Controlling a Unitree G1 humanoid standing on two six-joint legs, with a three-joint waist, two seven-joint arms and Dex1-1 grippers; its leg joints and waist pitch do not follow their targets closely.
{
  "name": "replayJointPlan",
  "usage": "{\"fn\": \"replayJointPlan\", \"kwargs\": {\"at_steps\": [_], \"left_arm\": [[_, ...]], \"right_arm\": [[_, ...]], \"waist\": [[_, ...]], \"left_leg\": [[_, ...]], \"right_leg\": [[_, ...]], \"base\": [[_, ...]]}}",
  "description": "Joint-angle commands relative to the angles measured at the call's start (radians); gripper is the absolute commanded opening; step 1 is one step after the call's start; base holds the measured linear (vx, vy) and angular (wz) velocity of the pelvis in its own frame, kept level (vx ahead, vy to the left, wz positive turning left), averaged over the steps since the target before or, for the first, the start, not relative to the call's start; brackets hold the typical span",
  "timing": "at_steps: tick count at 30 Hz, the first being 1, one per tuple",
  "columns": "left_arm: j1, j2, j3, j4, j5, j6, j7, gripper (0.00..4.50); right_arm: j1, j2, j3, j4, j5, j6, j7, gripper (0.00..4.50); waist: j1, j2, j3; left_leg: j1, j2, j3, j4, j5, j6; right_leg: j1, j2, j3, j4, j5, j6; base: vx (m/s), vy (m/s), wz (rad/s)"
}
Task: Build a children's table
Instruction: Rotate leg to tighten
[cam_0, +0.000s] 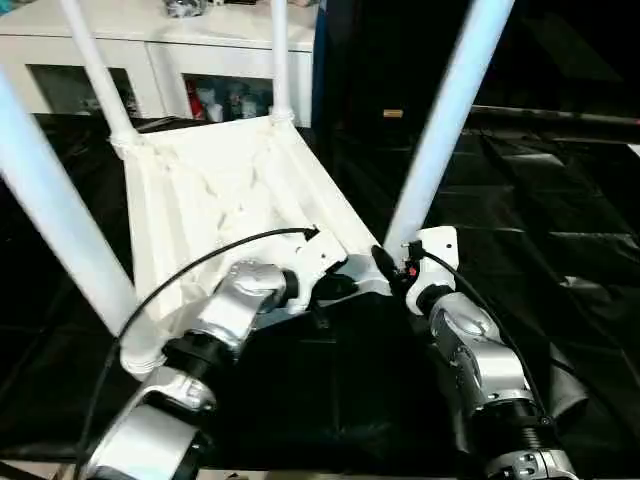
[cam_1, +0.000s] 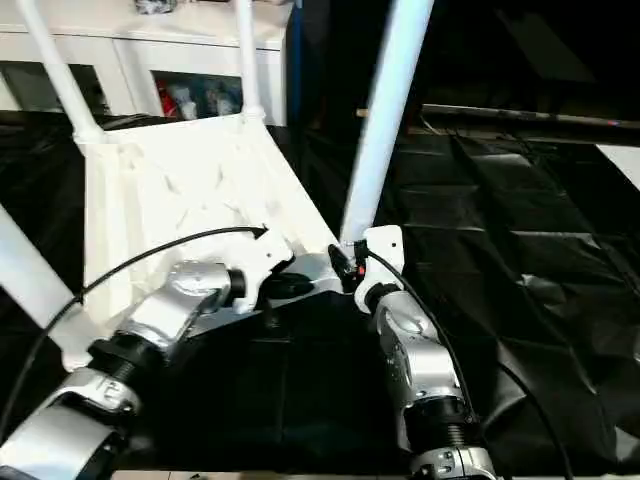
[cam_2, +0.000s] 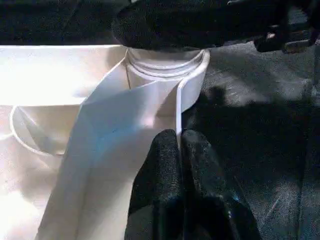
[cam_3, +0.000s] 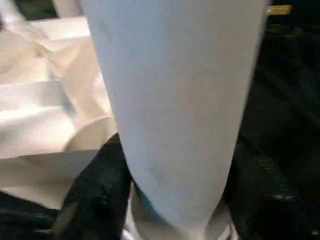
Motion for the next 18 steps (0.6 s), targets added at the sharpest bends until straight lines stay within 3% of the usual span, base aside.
{"fn": "replayJointPlan", "kwargs": {"at_steps": [1, 4, 6, 7, 9, 10, 13, 14, 18], "left_arm": [[0.025, 0.018, -0.015, 0.017, -0.005, -0.031, -0.05, 0.0], [0.045, 0.077, -0.017, -0.004, -0.024, -0.063, -0.155, 0.0], [0.049, 0.089, -0.018, -0.008, -0.031, -0.078, -0.183, 0.0], [0.056, 0.119, -0.024, -0.024, -0.05, -0.09, -0.262, 0.0], [0.061, 0.142, -0.032, -0.031, -0.059, -0.111, -0.322, 0.0], [0.065, 0.177, -0.05, -0.039, -0.061, -0.135, -0.396, 0.0], [0.061, 0.203, -0.056, -0.035, -0.067, -0.152, -0.451, 0.0], [0.055, 0.211, -0.06, -0.027, -0.073, -0.172, -0.485, 0.0], [0.047, 0.227, -0.064, -0.022, -0.073, -0.192, -0.529, 0.0]], "right_arm": [[-0.007, -0.009, 0.067, -0.051, 0.04, 0.044, 0.118, 3.03], [0.032, -0.124, 0.113, -0.151, 0.088, 0.078, 0.325, 3.17], [0.043, -0.15, 0.119, -0.174, 0.102, 0.082, 0.369, 3.17], [0.075, -0.214, 0.105, -0.256, 0.183, 0.141, 0.473, 3.17], [0.095, -0.257, 0.088, -0.306, 0.235, 0.192, 0.526, 3.17], [0.132, -0.328, 0.081, -0.369, 0.284, 0.22, 0.617, 3.17], [0.169, -0.399, 0.063, -0.417, 0.332, 0.273, 0.697, 3.17], [0.194, -0.446, 0.033, -0.428, 0.364, 0.309, 0.746, 3.17], [0.237, -0.51, -0.011, -0.436, 0.388, 0.32, 0.785, 3.17]], "waist": [[0.003, -0.002, -0.044], [0.006, -0.001, -0.044], [0.01, 0.0, -0.044], [0.011, 0.001, -0.045], [0.014, 0.002, -0.047], [0.019, 0.006, -0.048], [0.03, 0.006, -0.049], [0.035, 0.008, -0.052], [0.046, 0.004, -0.051]], "left_leg": [[0.003, 0.038, -0.024, -0.074, -0.305, 0.002], [0.001, 0.04, -0.023, -0.073, -0.277, 0.019], [0.0, 0.042, -0.022, -0.071, -0.266, 0.029], [0.002, 0.043, -0.021, -0.071, -0.259, 0.032], [0.002, 0.045, -0.021, -0.069, -0.238, 0.045], [0.003, 0.045, -0.021, -0.068, -0.223, 0.052], [0.004, 0.048, -0.018, -0.065, -0.207, 0.058], [0.006, 0.048, -0.016, -0.062, -0.188, 0.059], [0.003, 0.048, -0.012, -0.058, -0.184, 0.058]], "right_leg": [[0.026, -0.059, 0.046, -0.091, -0.347, -0.145], [0.031, -0.056, 0.045, -0.085, -0.3, -0.153], [0.033, -0.057, 0.046, -0.083, -0.273, -0.16], [0.034, -0.057, 0.046, -0.081, -0.255, -0.172], [0.036, -0.055, 0.047, -0.074, -0.204, -0.191], [0.038, -0.053, 0.046, -0.072, -0.175, -0.198], [0.036, -0.055, 0.047, -0.062, -0.115, -0.221], [0.038, -0.053, 0.044, -0.058, -0.076, -0.241], [0.041, -0.058, 0.043, -0.057, -0.074, -0.253]], "base": [[0.0, 0.0, 0.0], [0.0, 0.0, 0.0], [0.0, 0.0, 0.0], [0.0, 0.0, 0.0], [0.0, 0.0, 0.0], [0.0, 0.0, 0.0], [0.0, 0.0, 0.0], [0.0, 0.0, 0.0], [0.0, 0.0, 0.0]]}}
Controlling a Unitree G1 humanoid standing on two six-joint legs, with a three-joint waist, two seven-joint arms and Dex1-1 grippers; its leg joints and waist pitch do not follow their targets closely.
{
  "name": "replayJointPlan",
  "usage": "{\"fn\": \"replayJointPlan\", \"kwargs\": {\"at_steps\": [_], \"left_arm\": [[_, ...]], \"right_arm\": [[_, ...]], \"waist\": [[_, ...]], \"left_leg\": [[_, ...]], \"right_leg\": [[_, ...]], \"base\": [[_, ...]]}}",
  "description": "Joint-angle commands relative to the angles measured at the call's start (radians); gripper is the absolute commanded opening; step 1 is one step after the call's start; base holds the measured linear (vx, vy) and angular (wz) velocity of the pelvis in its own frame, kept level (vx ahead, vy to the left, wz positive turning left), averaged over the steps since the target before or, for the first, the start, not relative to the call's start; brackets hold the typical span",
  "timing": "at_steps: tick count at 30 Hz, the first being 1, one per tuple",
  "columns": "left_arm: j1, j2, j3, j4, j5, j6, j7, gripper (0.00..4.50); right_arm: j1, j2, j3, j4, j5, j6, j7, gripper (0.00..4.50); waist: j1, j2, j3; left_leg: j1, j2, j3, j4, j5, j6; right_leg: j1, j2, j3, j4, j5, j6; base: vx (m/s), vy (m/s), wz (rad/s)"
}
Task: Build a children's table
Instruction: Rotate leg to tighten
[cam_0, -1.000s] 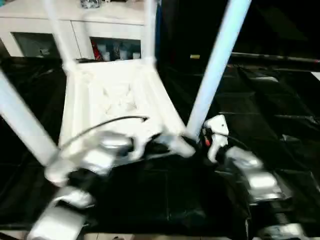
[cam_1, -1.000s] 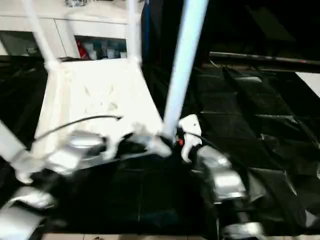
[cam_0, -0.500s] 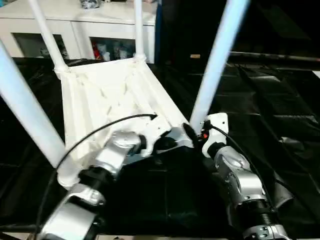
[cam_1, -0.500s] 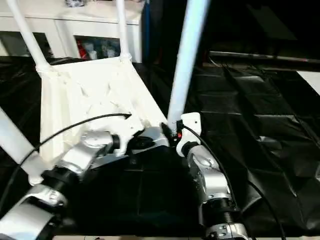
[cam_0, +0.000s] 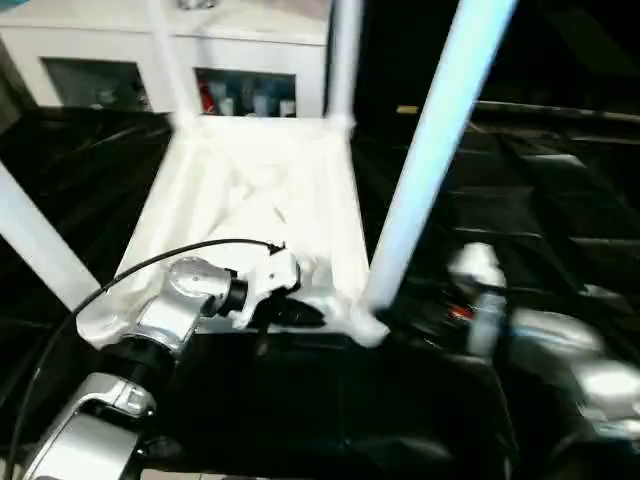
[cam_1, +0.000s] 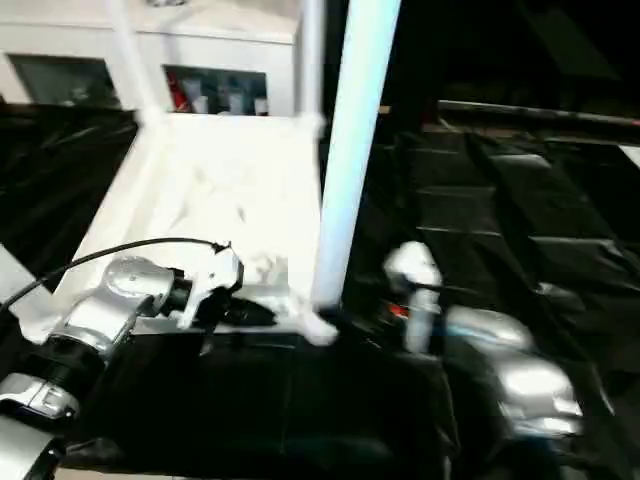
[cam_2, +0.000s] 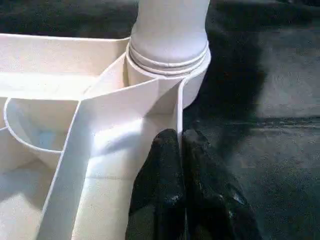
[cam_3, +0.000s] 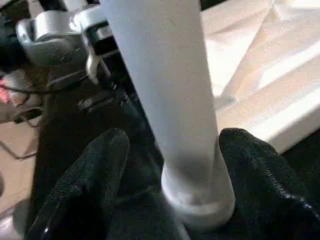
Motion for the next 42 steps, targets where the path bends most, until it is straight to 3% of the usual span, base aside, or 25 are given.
{"fn": "replayJointPlan", "kwargs": {"at_steps": [1, 4, 8, 10, 11, 13, 14, 16, 17, 19, 20, 21, 22, 23, 25, 26, 27, 28, 29, 32, 33, 34, 36, 37, 42], "left_arm": [[0.001, 0.009, -0.032, 0.016, 0.012, -0.015, -0.042, 0.0], [-0.006, 0.019, -0.026, 0.022, 0.007, -0.023, -0.061, 0.0], [-0.007, 0.021, -0.016, 0.031, -0.001, -0.06, -0.069, 0.0], [-0.012, 0.009, 0.015, 0.044, -0.017, -0.08, -0.035, 0.0], [-0.012, 0.009, 0.023, 0.043, -0.028, -0.072, -0.046, 0.45], [-0.007, 0.015, 0.059, 0.005, -0.081, -0.034, -0.07, 0.57], [0.0, 0.019, 0.079, -0.025, -0.111, -0.011, -0.082, 0.58], [0.005, 0.022, 0.095, -0.048, -0.134, 0.004, -0.086, 0.87], [0.012, 0.023, 0.153, -0.105, -0.199, 0.046, -0.066, 0.96], [0.012, 0.024, 0.178, -0.124, -0.222, 0.063, -0.052, 0.99], [0.01, 0.026, 0.237, -0.147, -0.263, 0.087, 0.007, 1.02], [0.008, 0.025, 0.262, -0.142, -0.254, 0.082, 0.071, 1.13], [0.006, 0.023, 0.285, -0.132, -0.232, 0.069, 0.155, 1.35], [0.004, 0.02, 0.302, -0.116, -0.197, 0.046, 0.247, 1.35], [0.038, -0.028, 0.381, -0.116, -0.122, 0.029, 0.567, 1.4], [0.039, -0.03, 0.383, -0.117, -0.122, 0.028, 0.572, 1.46], [0.101, -0.103, 0.447, -0.206, -0.128, 0.045, 0.723, 1.63], [0.129, -0.136, 0.474, -0.246, -0.123, 0.049, 0.793, 1.74], [0.151, -0.158, 0.488, -0.275, -0.119, 0.031, 0.824, 1.8], [0.213, -0.218, 0.528, -0.348, -0.106, -0.009, 0.902, 2.1], [0.284, -0.261, 0.55, -0.425, -0.091, -0.03, 0.952, 2.16], [0.307, -0.271, 0.554, -0.446, -0.089, -0.039, 0.954, 2.16], [0.34, -0.285, 0.548, -0.472, -0.098, -0.061, 0.966, 2.43], [0.34, -0.285, 0.548, -0.472, -0.098, -0.061, 0.966, 2.43], [0.422, -0.283, 0.473, -0.504, -0.028, -0.134, 1.033, 2.94]], "right_arm": [[0.021, -0.036, -0.043, -0.027, 0.033, 0.016, 0.028, 3.17], [0.043, -0.048, -0.097, -0.044, 0.079, 0.041, 0.008, 3.17], [0.057, -0.036, -0.144, -0.064, 0.121, 0.066, -0.019, 3.17], [0.051, -0.004, -0.153, -0.051, 0.081, 0.023, -0.089, 3.17], [0.043, 0.015, -0.154, -0.035, 0.059, 0.013, -0.136, 3.19], [0.005, 0.08, -0.147, 0.025, -0.035, -0.039, -0.297, 3.19], [-0.015, 0.117, -0.146, 0.053, -0.072, -0.053, -0.383, 3.19], [-0.027, 0.144, -0.146, 0.069, -0.095, -0.068, -0.436, 3.19], [-0.047, 0.199, -0.149, 0.077, -0.135, -0.097, -0.553, 3.19], [-0.053, 0.216, -0.148, 0.075, -0.154, -0.11, -0.591, 3.19], [-0.061, 0.251, -0.156, 0.067, -0.189, -0.113, -0.687, 3.19], [-0.059, 0.256, -0.152, 0.064, -0.219, -0.114, -0.73, 3.19], [-0.057, 0.262, -0.15, 0.062, -0.251, -0.117, -0.773, 3.19], [-0.055, 0.272, -0.152, 0.059, -0.273, -0.123, -0.808, 3.19], [-0.043, 0.306, -0.149, 0.031, -0.31, -0.139, -0.864, 3.19], [-0.043, 0.306, -0.149, 0.03, -0.311, -0.14, -0.865, 3.19], [-0.037, 0.327, -0.129, 0.016, -0.323, -0.158, -0.876, 3.19], [-0.033, 0.338, -0.121, 0.013, -0.326, -0.17, -0.878, 3.19], [-0.029, 0.346, -0.112, 0.014, -0.325, -0.182, -0.876, 3.37], [-0.014, 0.368, -0.087, 0.011, -0.321, -0.223, -0.859, 3.58], [0.007, 0.396, -0.069, 0.005, -0.312, -0.266, -0.85, 3.65], [0.015, 0.414, -0.074, 0.003, -0.301, -0.284, -0.855, 3.65], [0.028, 0.433, -0.077, 0.0, -0.288, -0.297, -0.861, 3.86], [0.028, 0.433, -0.077, 0.0, -0.288, -0.297, -0.861, 3.95], [0.058, 0.447, -0.068, -0.006, -0.3, -0.337, -0.862, 4.43]], "waist": [[0.006, 0.0, -0.054], [0.01, 0.0, -0.05], [0.011, -0.001, -0.051], [0.011, -0.002, -0.053], [0.01, -0.003, -0.053], [0.007, -0.002, -0.054], [0.003, -0.005, -0.056], [0.0, -0.005, -0.055], [-0.001, -0.017, -0.055], [0.0, -0.009, -0.059], [0.0, -0.008, -0.06], [-0.003, -0.015, -0.059], [-0.002, -0.011, -0.056], [-0.003, -0.022, -0.055], [-0.003, -0.03, -0.053], [-0.003, -0.025, -0.053], [-0.003, -0.039, -0.052], [-0.005, -0.035, -0.05], [-0.008, -0.037, -0.053], [-0.011, -0.027, -0.052], [-0.013, -0.032, -0.053], [-0.015, -0.015, -0.05], [-0.016, -0.028, -0.05], [-0.014, -0.02, -0.05], [-0.016, -0.02, -0.042]], "left_leg": [[0.01, 0.048, -0.015, -0.059, -0.184, 0.054], [0.009, 0.045, -0.015, -0.062, -0.208, 0.041], [0.011, 0.047, -0.017, -0.063, -0.216, 0.029], [0.012, 0.047, -0.017, -0.062, -0.203, 0.02], [0.013, 0.047, -0.017, -0.063, -0.202, 0.019], [0.012, 0.045, -0.018, -0.063, -0.188, 0.006], [0.012, 0.041, -0.018, -0.065, -0.17, -0.017], [0.011, 0.041, -0.017, -0.063, -0.174, -0.016], [0.01, 0.04, -0.014, -0.062, -0.171, -0.007], [0.008, 0.038, -0.015, -0.06, -0.141, -0.012], [0.006, 0.036, -0.013, -0.054, -0.107, 0.005], [0.002, 0.034, -0.012, -0.054, -0.101, 0.01], [0.002, 0.032, -0.013, -0.054, -0.113, 0.01], [0.002, 0.033, -0.012, -0.055, -0.124, 0.013], [0.001, 0.036, -0.015, -0.056, -0.163, 0.002], [0.001, 0.038, -0.017, -0.056, -0.17, -0.001], [0.0, 0.038, -0.016, -0.058, -0.175, 0.002], [-0.006, 0.043, -0.02, -0.06, -0.174, 0.001], [-0.002, 0.042, -0.018, -0.058, -0.175, 0.008], [-0.002, 0.045, -0.021, -0.06, -0.171, 0.006], [-0.003, 0.047, -0.02, -0.059, -0.177, 0.006], [-0.004, 0.047, -0.021, -0.06, -0.191, 0.005], [-0.002, 0.041, -0.019, -0.061, -0.211, 0.01], [0.001, 0.041, -0.02, -0.061, -0.217, 0.008], [-0.001, 0.042, -0.023, -0.067, -0.278, -0.012]], "right_leg": [[0.042, -0.059, 0.043, -0.055, -0.079, -0.252], [0.042, -0.059, 0.042, -0.064, -0.152, -0.232], [0.04, -0.059, 0.042, -0.065, -0.183, -0.22], [0.036, -0.059, 0.041, -0.061, -0.164, -0.222], [0.036, -0.059, 0.042, -0.061, -0.16, -0.224], [0.033, -0.06, 0.041, -0.058, -0.149, -0.225], [0.033, -0.061, 0.04, -0.053, -0.143, -0.234], [0.034, -0.059, 0.042, -0.051, -0.123, -0.239], [0.034, -0.056, 0.042, -0.052, -0.115, -0.238], [0.034, -0.057, 0.042, -0.041, -0.081, -0.239], [0.033, -0.052, 0.043, -0.034, -0.016, -0.242], [0.033, -0.049, 0.043, -0.035, -0.004, -0.241], [0.033, -0.049, 0.042, -0.037, -0.025, -0.231], [0.034, -0.05, 0.042, -0.041, -0.048, -0.222], [0.035, -0.051, 0.042, -0.047, -0.132, -0.172], [0.035, -0.053, 0.043, -0.047, -0.144, -0.164], [0.033, -0.054, 0.042, -0.054, -0.18, -0.147], [0.036, -0.056, 0.042, -0.051, -0.167, -0.152], [0.031, -0.052, 0.042, -0.052, -0.155, -0.156], [0.029, -0.048, 0.043, -0.049, -0.104, -0.158], [0.032, -0.048, 0.043, -0.048, -0.074, -0.161], [0.03, -0.048, 0.044, -0.051, -0.055, -0.166], [0.031, -0.042, 0.044, -0.054, -0.076, -0.16], [0.029, -0.042, 0.044, -0.054, -0.084, -0.157], [0.025, -0.04, 0.046, -0.066, -0.178, -0.11]], "base": [[0.0, 0.0, 0.0], [0.0, 0.0, 0.0], [0.0, 0.0, 0.0], [0.0, 0.0, 0.0], [0.0, 0.0, 0.0], [0.0, 0.0, 0.0], [0.0, 0.0, 0.0], [0.0, 0.0, 0.0], [0.0, 0.0, 0.0], [0.0, 0.0, 0.0], [0.0, 0.0, 0.0], [0.0, 0.0, 0.0], [0.0, 0.0, 0.0], [0.0, 0.0, 0.0], [0.0, 0.0, 0.0], [0.0, 0.0, 0.0], [0.0, 0.0, 0.0], [0.0, 0.0, 0.0], [0.0, 0.0, 0.0], [0.0, 0.0, 0.0], [0.0, 0.0, 0.0], [0.0, 0.0, 0.0], [0.0, 0.0, 0.0], [0.0, 0.0, 0.0], [0.0, 0.0, 0.0]]}}
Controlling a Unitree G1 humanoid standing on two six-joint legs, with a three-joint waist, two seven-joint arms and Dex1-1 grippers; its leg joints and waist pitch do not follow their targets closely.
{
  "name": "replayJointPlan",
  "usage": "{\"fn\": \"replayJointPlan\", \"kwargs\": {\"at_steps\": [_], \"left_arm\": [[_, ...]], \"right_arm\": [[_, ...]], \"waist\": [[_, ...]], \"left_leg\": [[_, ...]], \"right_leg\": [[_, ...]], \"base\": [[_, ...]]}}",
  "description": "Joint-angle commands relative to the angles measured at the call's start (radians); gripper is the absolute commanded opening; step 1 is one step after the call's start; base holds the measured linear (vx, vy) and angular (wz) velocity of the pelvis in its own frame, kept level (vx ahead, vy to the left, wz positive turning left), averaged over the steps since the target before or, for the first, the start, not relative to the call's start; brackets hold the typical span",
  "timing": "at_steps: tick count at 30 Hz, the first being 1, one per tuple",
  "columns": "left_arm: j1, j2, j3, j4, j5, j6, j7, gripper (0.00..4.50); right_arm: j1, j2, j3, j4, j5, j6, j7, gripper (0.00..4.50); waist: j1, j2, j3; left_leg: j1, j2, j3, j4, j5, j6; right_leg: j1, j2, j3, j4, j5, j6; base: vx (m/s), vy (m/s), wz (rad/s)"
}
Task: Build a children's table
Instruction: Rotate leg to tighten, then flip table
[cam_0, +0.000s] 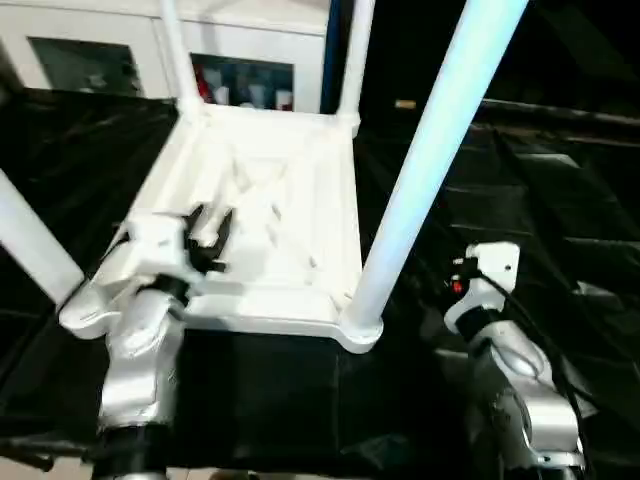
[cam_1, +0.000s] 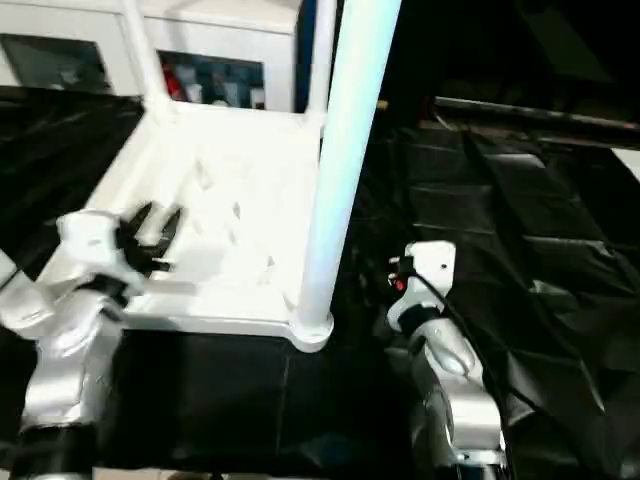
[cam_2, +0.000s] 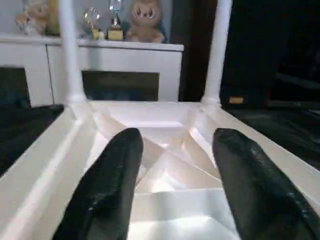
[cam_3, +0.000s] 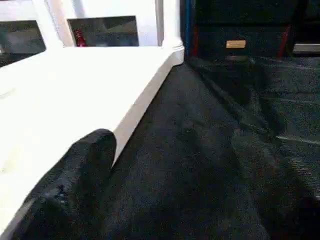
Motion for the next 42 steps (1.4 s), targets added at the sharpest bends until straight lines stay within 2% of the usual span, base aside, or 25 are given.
{"fn": "replayJointPlan", "kwargs": {"at_steps": [1, 5, 7, 10, 13, 14, 20, 24, 26, 27, 28, 29, 30, 31, 32, 33, 34, 35, 36, 37, 38, 39, 40, 41, 42], "left_arm": [[0.043, -0.028, -0.013, -0.032, 0.048, 0.001, 0.05, 3.04], [0.066, -0.045, 0.0, -0.056, 0.05, 0.017, 0.065, 3.27], [0.072, -0.044, -0.002, -0.059, 0.045, 0.021, 0.09, 3.52], [0.073, -0.032, -0.017, -0.037, 0.049, 0.035, 0.114, 3.69], [0.065, -0.039, -0.021, -0.034, 0.091, 0.02, 0.159, 3.97], [0.052, -0.037, -0.031, -0.029, 0.14, 0.079, 0.195, 4.03], [0.053, -0.026, -0.069, -0.032, 0.141, 0.099, 0.17, 4.03], [0.059, -0.024, -0.079, -0.033, 0.132, 0.102, 0.17, 4.03], [0.069, -0.021, -0.085, -0.046, 0.142, 0.1, 0.165, 4.03], [0.072, -0.019, -0.088, -0.051, 0.146, 0.105, 0.167, 4.03], [0.075, -0.017, -0.09, -0.056, 0.154, 0.118, 0.173, 4.03], [0.077, -0.016, -0.091, -0.06, 0.159, 0.127, 0.177, 4.03], [0.08, -0.015, -0.093, -0.061, 0.16, 0.127, 0.176, 4.03], [0.082, -0.014, -0.093, -0.064, 0.158, 0.126, 0.174, 4.03], [0.084, -0.013, -0.092, -0.065, 0.156, 0.125, 0.173, 4.03], [0.093, -0.013, -0.087, -0.072, 0.142, 0.121, 0.164, 4.03], [0.105, -0.007, -0.087, -0.08, 0.131, 0.117, 0.153, 4.03], [0.117, -0.001, -0.088, -0.088, 0.115, 0.114, 0.136, 4.03], [0.139, 0.009, -0.093, -0.102, 0.089, 0.103, 0.106, 4.03], [0.143, 0.011, -0.094, -0.104, 0.085, 0.1, 0.101, 4.03], [0.157, 0.019, -0.1, -0.112, 0.074, 0.082, 0.079, 4.03], [0.17, 0.028, -0.106, -0.12, 0.069, 0.066, 0.061, 4.03], [0.194, 0.04, -0.113, -0.138, 0.038, 0.071, 0.014, 4.03], [0.194, 0.04, -0.113, -0.138, 0.038, 0.071, 0.014, 4.03], [0.21, 0.048, -0.117, -0.15, 0.016, 0.08, -0.019, 4.03]], "right_arm": [[0.017, 0.0, -0.002, -0.023, -0.005, -0.027, 0.006, 4.47], [0.038, -0.003, 0.006, -0.031, -0.015, -0.038, 0.013, 4.5], [0.038, -0.003, 0.0, -0.014, -0.01, -0.051, 0.003, 4.5], [0.014, -0.021, 0.001, 0.009, -0.053, -0.073, -0.021, 4.5], [-0.004, -0.037, 0.004, 0.027, -0.098, -0.071, -0.055, 4.5], [-0.021, -0.037, -0.015, 0.051, -0.117, -0.058, -0.106, 4.5], [-0.021, -0.037, -0.028, 0.068, -0.117, -0.053, -0.124, 4.5], [-0.026, -0.032, -0.022, 0.084, -0.128, -0.058, -0.14, 4.5], [-0.023, -0.029, -0.016, 0.081, -0.136, -0.056, -0.148, 4.5], [-0.021, -0.028, -0.014, 0.079, -0.14, -0.055, -0.15, 4.5], [-0.017, -0.028, -0.011, 0.077, -0.143, -0.056, -0.149, 4.5], [-0.015, -0.028, -0.008, 0.076, -0.145, -0.058, -0.148, 4.5], [-0.012, -0.028, -0.007, 0.074, -0.145, -0.059, -0.147, 4.5], [-0.01, -0.028, -0.008, 0.074, -0.144, -0.059, -0.145, 4.5], [-0.009, -0.028, -0.009, 0.074, -0.143, -0.06, -0.145, 4.5], [-0.002, -0.026, -0.014, 0.07, -0.138, -0.061, -0.146, 4.5], [0.01, -0.025, -0.02, 0.064, -0.132, -0.062, -0.145, 4.5], [0.022, -0.025, -0.022, 0.059, -0.129, -0.065, -0.144, 4.5], [0.048, -0.028, -0.019, 0.047, -0.132, -0.067, -0.137, 4.5], [0.053, -0.029, -0.018, 0.045, -0.133, -0.067, -0.136, 4.5], [0.07, -0.034, -0.015, 0.038, -0.136, -0.067, -0.132, 4.5], [0.084, -0.038, -0.013, 0.029, -0.138, -0.065, -0.13, 4.5], [0.112, -0.044, -0.023, 0.016, -0.138, -0.062, -0.136, 4.5], [0.112, -0.044, -0.023, 0.016, -0.138, -0.062, -0.136, 4.5], [0.129, -0.047, -0.031, 0.007, -0.138, -0.059, -0.142, 4.5]], "waist": [[-0.004, 0.012, -0.056], [-0.003, 0.009, -0.054], [-0.003, -0.004, -0.053], [-0.001, 0.002, -0.053], [-0.002, 0.0, -0.055], [-0.002, -0.005, -0.055], [0.002, -0.005, -0.059], [0.0, -0.007, -0.058], [-0.002, -0.012, -0.063], [-0.002, -0.011, -0.072], [-0.003, -0.013, -0.081], [-0.002, -0.013, -0.094], [0.0, -0.011, -0.104], [0.001, -0.005, -0.103], [0.0, -0.005, -0.099], [-0.003, -0.005, -0.078], [-0.01, -0.003, -0.061], [-0.032, 0.0, -0.035], [-0.05, 0.037, -0.01], [0.035, 0.043, -0.005], [0.068, 0.054, -0.007], [0.065, 0.036, -0.04], [0.044, -0.024, -0.057], [0.048, -0.049, -0.025], [0.067, -0.024, -0.006]], "left_leg": [[0.01, 0.039, -0.021, -0.073, -0.285, -0.008], [0.009, 0.038, -0.021, -0.073, -0.293, -0.007], [0.007, 0.039, -0.022, -0.073, -0.297, -0.003], [0.01, 0.037, -0.022, -0.073, -0.294, -0.005], [0.009, 0.036, -0.021, -0.07, -0.27, -0.006], [0.008, 0.036, -0.02, -0.069, -0.259, -0.005], [0.007, 0.033, -0.02, -0.064, -0.232, 0.007], [0.007, 0.033, -0.019, -0.064, -0.246, 0.011], [-0.007, 0.028, -0.017, -0.051, -0.12, 0.037], [-0.017, 0.017, -0.011, -0.032, 0.059, 0.096], [-0.025, 0.009, -0.007, -0.016, 0.172, 0.138], [-0.038, -0.007, -0.002, 0.004, 0.31, 0.214], [-0.042, -0.01, -0.004, 0.013, 0.326, 0.241], [-0.06, -0.005, -0.002, 0.018, 0.245, 0.29], [-0.059, 0.001, -0.001, 0.015, 0.142, 0.284], [-0.035, 0.02, -0.004, 0.0, -0.2, 0.204], [-0.013, 0.025, -0.008, -0.007, -0.386, 0.135], [0.022, 0.025, -0.027, -0.009, -0.62, 0.011], [0.027, 0.055, -0.045, -0.068, -0.832, -0.044], [-0.148, 0.071, 0.014, -0.176, -0.966, -0.102], [-0.13, 0.044, 0.062, -0.196, -0.987, -0.112], [-0.078, 0.053, 0.057, -0.158, -0.797, -0.098], [-0.01, 0.057, 0.03, -0.082, -0.643, -0.114], [0.018, 0.011, -0.056, 0.141, -0.216, -0.019], [-0.055, -0.03, -0.102, 0.119, -0.039, 0.015]], "right_leg": [[0.04, -0.043, 0.046, -0.079, -0.184, -0.105], [0.037, -0.044, 0.047, -0.085, -0.22, -0.091], [0.036, -0.043, 0.046, -0.085, -0.23, -0.087], [0.033, -0.042, 0.046, -0.084, -0.233, -0.086], [0.035, -0.041, 0.047, -0.08, -0.201, -0.086], [0.036, -0.04, 0.047, -0.077, -0.19, -0.083], [0.038, -0.041, 0.046, -0.071, -0.139, -0.091], [0.036, -0.042, 0.046, -0.074, -0.162, -0.09], [0.031, -0.037, 0.047, -0.064, -0.028, -0.114], [0.023, -0.024, 0.04, -0.046, 0.186, -0.158], [0.015, -0.016, 0.035, -0.034, 0.324, -0.186], [0.002, -0.007, 0.021, -0.025, 0.498, -0.226], [-0.001, -0.007, 0.016, -0.023, 0.52, -0.241], [-0.023, -0.01, 0.006, -0.047, 0.394, -0.261], [-0.025, -0.012, 0.003, -0.064, 0.26, -0.254], [-0.028, -0.026, -0.005, -0.099, -0.189, -0.202], [-0.037, -0.027, -0.014, -0.116, -0.445, -0.14], [-0.054, -0.019, -0.05, -0.163, -0.757, 0.015], [-0.031, 0.029, -0.133, -0.162, -0.721, 0.067], [0.12, 0.034, -0.109, 0.156, -0.322, -0.042], [0.1, 0.055, -0.117, 0.155, -0.278, -0.052], [0.108, 0.005, -0.009, 0.144, -0.431, -0.029], [0.056, -0.059, 0.034, 0.06, -0.672, 0.023], [-0.022, -0.198, 0.114, -0.147, -1.008, -0.018], [0.066, -0.151, 0.118, -0.127, -0.898, -0.044]], "base": [[0.0, 0.0, 0.0], [0.0, 0.0, 0.0], [0.0, 0.0, 0.0], [0.0, 0.0, 0.0], [0.0, 0.0, 0.0], [0.0, 0.0, 0.0], [0.0, 0.0, 0.0], [0.0, 0.0, 0.0], [0.0, 0.0, 0.0], [0.0, 0.0, 0.0], [0.0, 0.0, 0.0], [0.0, 0.0, 0.0], [-0.083, 0.009, -0.03], [-0.083, 0.009, -0.03], [-0.112, 0.008, -0.02], [-0.133, 0.03, -0.06], [-0.133, 0.03, -0.06], [-0.153, 0.044, -0.13], [-0.084, 0.057, -0.14], [-0.084, 0.057, -0.14], [-0.102, 0.05, 0.05], [-0.095, -0.088, 0.06], [-0.095, -0.088, 0.06], [-0.053, -0.098, -0.07], [-0.056, 0.023, -0.05]]}}
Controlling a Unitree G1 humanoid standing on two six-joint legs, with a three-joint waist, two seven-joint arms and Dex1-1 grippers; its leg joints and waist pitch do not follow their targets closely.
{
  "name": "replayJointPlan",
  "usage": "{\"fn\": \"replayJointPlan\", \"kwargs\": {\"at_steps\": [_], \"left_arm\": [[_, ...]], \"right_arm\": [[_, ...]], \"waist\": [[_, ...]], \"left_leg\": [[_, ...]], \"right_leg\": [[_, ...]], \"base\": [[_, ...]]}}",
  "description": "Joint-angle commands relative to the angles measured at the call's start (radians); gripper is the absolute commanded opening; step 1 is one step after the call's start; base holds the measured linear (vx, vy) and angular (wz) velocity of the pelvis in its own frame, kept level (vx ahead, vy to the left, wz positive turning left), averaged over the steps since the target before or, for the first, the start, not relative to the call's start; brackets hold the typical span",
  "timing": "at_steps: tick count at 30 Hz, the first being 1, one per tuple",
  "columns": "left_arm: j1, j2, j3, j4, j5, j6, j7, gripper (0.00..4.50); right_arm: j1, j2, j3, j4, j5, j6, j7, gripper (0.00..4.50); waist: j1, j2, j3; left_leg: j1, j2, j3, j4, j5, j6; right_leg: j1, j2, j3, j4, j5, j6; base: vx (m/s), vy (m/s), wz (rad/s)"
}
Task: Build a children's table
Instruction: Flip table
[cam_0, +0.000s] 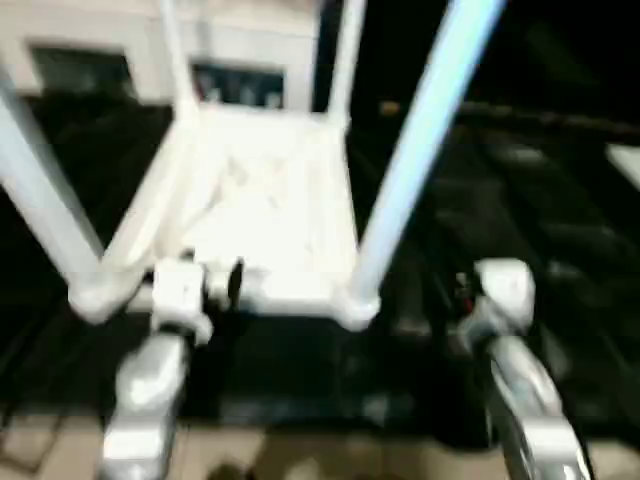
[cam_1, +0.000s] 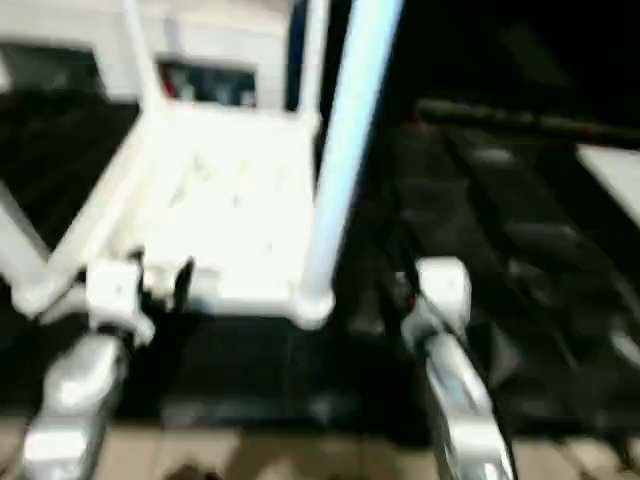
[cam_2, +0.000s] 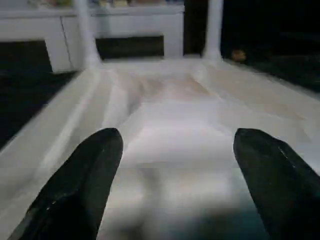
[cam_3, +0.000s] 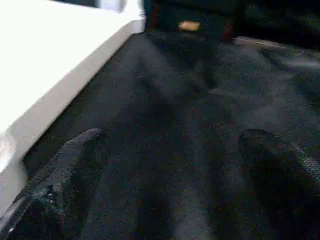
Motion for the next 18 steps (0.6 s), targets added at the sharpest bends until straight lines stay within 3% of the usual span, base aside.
{"fn": "replayJointPlan", "kwargs": {"at_steps": [1, 2, 3, 4, 5, 6, 7, 8, 9, 10, 14, 15, 16, 18], "left_arm": [[-0.009, 0.015, -0.015, -0.045, -0.041, 0.017, -0.054, 4.22], [0.009, 0.02, -0.001, -0.069, -0.057, 0.008, -0.056, 4.22], [0.018, 0.022, 0.009, -0.084, -0.064, -0.001, -0.051, 4.22], [0.032, 0.022, 0.027, -0.104, -0.085, -0.022, -0.047, 4.22], [0.047, 0.022, 0.047, -0.127, -0.102, -0.045, -0.037, 4.42], [0.054, 0.021, 0.057, -0.136, -0.107, -0.056, -0.031, 4.42], [0.074, 0.019, 0.081, -0.161, -0.129, -0.084, -0.023, 4.47], [0.075, 0.02, 0.082, -0.161, -0.129, -0.087, -0.022, 4.47], [0.092, 0.02, 0.111, -0.174, -0.133, -0.14, -0.01, 4.47], [0.094, 0.02, 0.114, -0.175, -0.134, -0.144, -0.01, 4.47], [0.123, -0.01, 0.185, -0.201, -0.184, -0.21, 0.02, 4.47], [0.123, -0.01, 0.185, -0.201, -0.184, -0.21, 0.02, 4.47], [0.162, -0.041, 0.235, -0.211, -0.188, -0.258, 0.07, 4.47], [0.194, -0.052, 0.247, -0.211, -0.176, -0.28, 0.087, 4.47]], "right_arm": [[0.03, -0.01, -0.024, -0.04, -0.002, 0.002, -0.006, 4.5], [0.047, -0.011, -0.029, -0.054, 0.017, -0.011, 0.014, 4.5], [0.057, -0.012, -0.031, -0.062, 0.031, -0.021, 0.03, 4.5], [0.071, -0.016, -0.022, -0.084, 0.07, -0.026, 0.082, 4.5], [0.086, -0.019, -0.011, -0.113, 0.122, -0.027, 0.145, 4.5], [0.092, -0.019, -0.005, -0.127, 0.148, -0.024, 0.174, 4.5], [0.113, -0.03, 0.016, -0.168, 0.215, -0.016, 0.259, 4.5], [0.114, -0.031, 0.018, -0.17, 0.217, -0.016, 0.263, 4.5], [0.14, -0.056, 0.05, -0.211, 0.269, -0.003, 0.347, 4.5], [0.142, -0.059, 0.052, -0.214, 0.273, -0.001, 0.354, 4.5], [0.19, -0.118, 0.095, -0.282, 0.346, 0.057, 0.477, 4.5], [0.19, -0.118, 0.095, -0.282, 0.346, 0.057, 0.477, 4.5], [0.2, -0.137, 0.096, -0.292, 0.34, 0.062, 0.498, 4.5], [0.187, -0.125, 0.082, -0.273, 0.306, 0.025, 0.473, 4.5]], "waist": [[0.0, 0.013, -0.029], [0.0, 0.036, -0.043], [-0.006, 0.04, -0.049], [-0.024, 0.045, -0.046], [-0.025, 0.055, -0.049], [-0.033, 0.047, -0.048], [-0.038, 0.046, -0.05], [-0.037, 0.046, -0.053], [-0.037, 0.046, -0.051], [-0.04, 0.047, -0.051], [-0.049, 0.042, -0.054], [-0.05, 0.04, -0.054], [-0.049, 0.031, -0.055], [-0.05, 0.029, -0.054]], "left_leg": [[0.028, 0.039, -0.042, -0.089, -0.086, -0.049], [0.067, 0.046, -0.036, -0.105, -0.134, -0.065], [0.105, 0.07, -0.031, -0.141, -0.333, -0.046], [0.083, 0.074, -0.026, -0.161, -0.364, -0.044], [0.075, 0.072, -0.026, -0.165, -0.359, -0.039], [0.056, 0.071, -0.024, -0.172, -0.337, -0.023], [0.05, 0.068, -0.022, -0.172, -0.286, -0.001], [0.051, 0.066, -0.02, -0.168, -0.273, 0.007], [0.053, 0.066, -0.017, -0.169, -0.276, 0.011], [0.05, 0.066, -0.017, -0.172, -0.265, 0.01], [0.052, 0.064, -0.014, -0.172, -0.26, -0.004], [0.052, 0.065, -0.013, -0.171, -0.258, -0.002], [0.051, 0.064, -0.012, -0.169, -0.253, 0.0], [0.047, 0.063, -0.01, -0.17, -0.247, 0.0]], "right_leg": [[0.015, -0.087, 0.072, -0.212, -0.455, -0.092], [0.003, -0.057, 0.055, -0.19, -0.278, -0.119], [-0.021, -0.032, 0.06, -0.173, -0.153, -0.147], [-0.005, -0.031, 0.064, -0.171, -0.042, -0.167], [0.005, -0.037, 0.062, -0.17, 0.0, -0.169], [0.02, -0.043, 0.058, -0.176, 0.045, -0.155], [0.026, -0.044, 0.054, -0.178, 0.097, -0.14], [0.026, -0.047, 0.054, -0.181, 0.107, -0.136], [0.023, -0.048, 0.057, -0.188, 0.095, -0.129], [0.028, -0.049, 0.056, -0.191, 0.1, -0.119], [0.024, -0.047, 0.059, -0.193, 0.122, -0.11], [0.026, -0.047, 0.061, -0.194, 0.13, -0.107], [0.027, -0.048, 0.06, -0.194, 0.131, -0.106], [0.029, -0.05, 0.061, -0.195, 0.127, -0.1]], "base": [[-0.056, 0.023, -0.05], [-0.054, 0.031, 0.16], [-0.122, 0.02, 0.31], [-0.122, 0.02, 0.31], [-0.078, 0.035, 0.08], [0.0, 0.05, -0.09], [0.0, 0.05, -0.09], [0.0, 0.0, 0.0], [0.0, 0.0, 0.0], [0.0, 0.0, 0.0], [0.0, 0.0, 0.0], [0.0, 0.0, 0.0], [0.0, 0.0, 0.0], [0.0, 0.0, 0.0]]}}
